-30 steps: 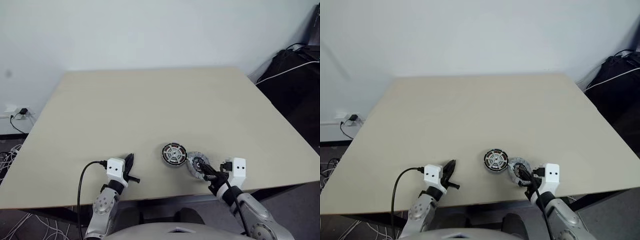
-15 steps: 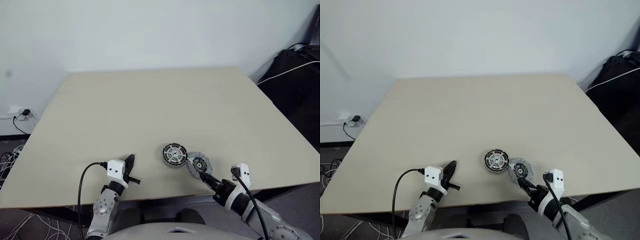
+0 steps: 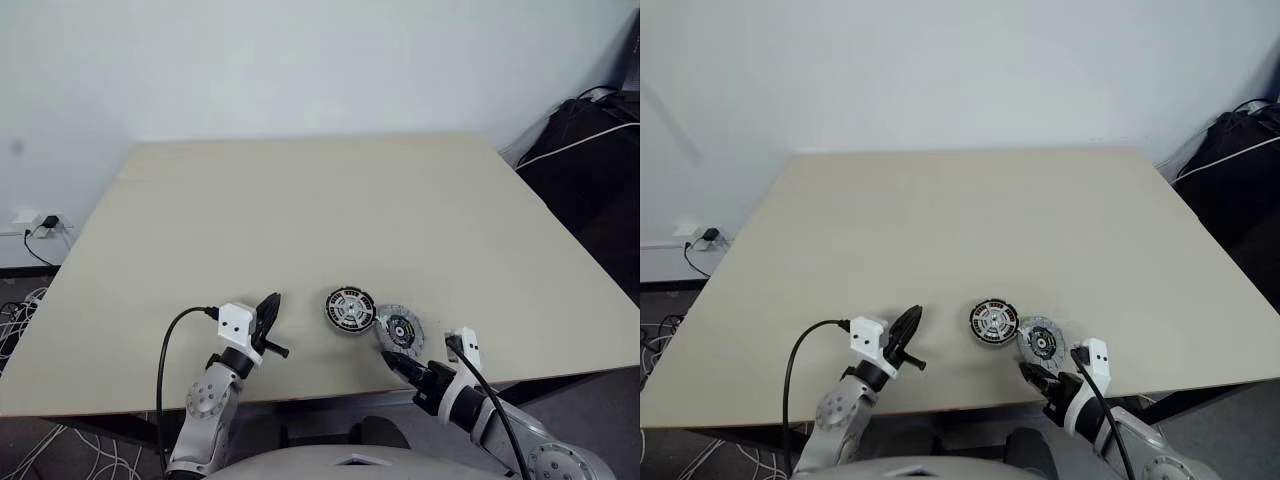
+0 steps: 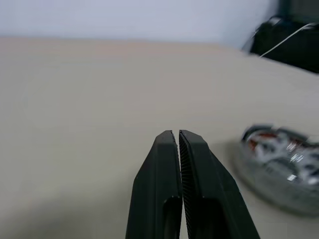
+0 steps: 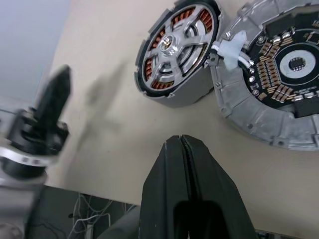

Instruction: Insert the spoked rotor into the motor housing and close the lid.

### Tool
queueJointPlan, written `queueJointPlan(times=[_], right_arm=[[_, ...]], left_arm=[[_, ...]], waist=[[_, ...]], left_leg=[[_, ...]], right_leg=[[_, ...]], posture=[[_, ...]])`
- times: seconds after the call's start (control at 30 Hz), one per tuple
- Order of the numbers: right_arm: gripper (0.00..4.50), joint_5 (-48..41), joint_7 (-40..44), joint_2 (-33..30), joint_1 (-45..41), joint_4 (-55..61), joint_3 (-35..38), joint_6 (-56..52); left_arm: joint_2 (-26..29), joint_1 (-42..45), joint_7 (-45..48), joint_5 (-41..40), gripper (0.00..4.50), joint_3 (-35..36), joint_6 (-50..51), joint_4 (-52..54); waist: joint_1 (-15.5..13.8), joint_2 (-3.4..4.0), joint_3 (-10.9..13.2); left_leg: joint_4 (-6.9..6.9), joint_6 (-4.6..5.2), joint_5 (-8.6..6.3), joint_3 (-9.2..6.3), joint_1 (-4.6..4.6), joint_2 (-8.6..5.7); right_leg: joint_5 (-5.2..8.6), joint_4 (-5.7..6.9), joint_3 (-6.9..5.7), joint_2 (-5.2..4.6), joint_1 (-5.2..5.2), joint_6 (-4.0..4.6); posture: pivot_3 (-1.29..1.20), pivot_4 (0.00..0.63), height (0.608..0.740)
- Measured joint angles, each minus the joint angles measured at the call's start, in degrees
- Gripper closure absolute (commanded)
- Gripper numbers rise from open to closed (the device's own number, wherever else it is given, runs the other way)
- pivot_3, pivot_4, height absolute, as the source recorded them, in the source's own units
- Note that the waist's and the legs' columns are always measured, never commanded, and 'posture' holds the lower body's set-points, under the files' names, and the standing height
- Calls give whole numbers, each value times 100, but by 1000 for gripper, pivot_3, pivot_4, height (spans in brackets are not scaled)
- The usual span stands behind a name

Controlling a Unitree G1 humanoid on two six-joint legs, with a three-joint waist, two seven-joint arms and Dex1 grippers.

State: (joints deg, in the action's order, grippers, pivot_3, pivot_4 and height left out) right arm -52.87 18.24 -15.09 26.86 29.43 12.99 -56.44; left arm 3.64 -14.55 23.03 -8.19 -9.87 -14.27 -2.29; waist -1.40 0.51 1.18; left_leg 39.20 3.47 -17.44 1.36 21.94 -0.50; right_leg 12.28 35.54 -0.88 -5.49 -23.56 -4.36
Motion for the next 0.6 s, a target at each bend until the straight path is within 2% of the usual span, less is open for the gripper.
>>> queueJointPlan(times=[0.27,0.6], right_arm=[[4462,349,-243,14,-155,-350,-140,154],[4462,791,-545,2,-536,-669,-112,340]], left_arm=[[14,-83,-90,-35,4331,-296,880,964],[39,-144,-261,-31,4331,-393,1306,1332]], waist=[[1,-1,1],[6,3,5]], left_leg=[[-2,16,6,0,2,-3],[-2,29,13,0,2,-2]], right_leg=[[0,-6,0,9,0,0],[0,-6,0,13,-1,0]], posture=[[0,0,740],[0,0,740]])
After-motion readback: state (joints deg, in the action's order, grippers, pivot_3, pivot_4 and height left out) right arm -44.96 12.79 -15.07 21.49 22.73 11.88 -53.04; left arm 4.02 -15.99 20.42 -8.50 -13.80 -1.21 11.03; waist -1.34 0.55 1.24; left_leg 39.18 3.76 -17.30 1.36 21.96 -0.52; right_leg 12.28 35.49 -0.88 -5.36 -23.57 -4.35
